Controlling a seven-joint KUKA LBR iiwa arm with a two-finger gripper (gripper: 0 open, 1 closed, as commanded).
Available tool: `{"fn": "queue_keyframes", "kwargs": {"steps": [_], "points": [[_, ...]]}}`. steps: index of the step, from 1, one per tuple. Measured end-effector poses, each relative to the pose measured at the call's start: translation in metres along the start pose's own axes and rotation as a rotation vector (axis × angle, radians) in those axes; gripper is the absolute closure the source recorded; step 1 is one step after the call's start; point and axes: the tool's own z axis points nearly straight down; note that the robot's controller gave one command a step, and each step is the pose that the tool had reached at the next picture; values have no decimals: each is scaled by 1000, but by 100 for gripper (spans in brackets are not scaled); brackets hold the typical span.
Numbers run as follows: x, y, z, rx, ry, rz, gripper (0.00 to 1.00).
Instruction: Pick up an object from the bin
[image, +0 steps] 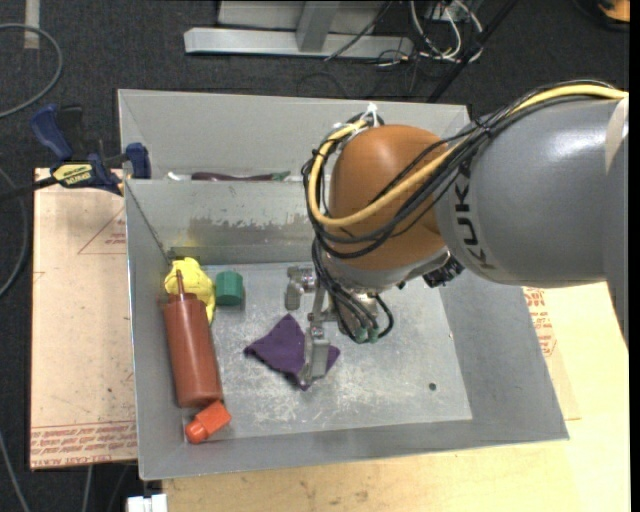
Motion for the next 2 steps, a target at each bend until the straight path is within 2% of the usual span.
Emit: {"fn": "queue_keyframes", "kwargs": {"steps": [1, 2], "points": [[-1, -1, -5, -1, -7, 3, 0], [-4, -4, 30, -2, -10, -90, 0]]}}
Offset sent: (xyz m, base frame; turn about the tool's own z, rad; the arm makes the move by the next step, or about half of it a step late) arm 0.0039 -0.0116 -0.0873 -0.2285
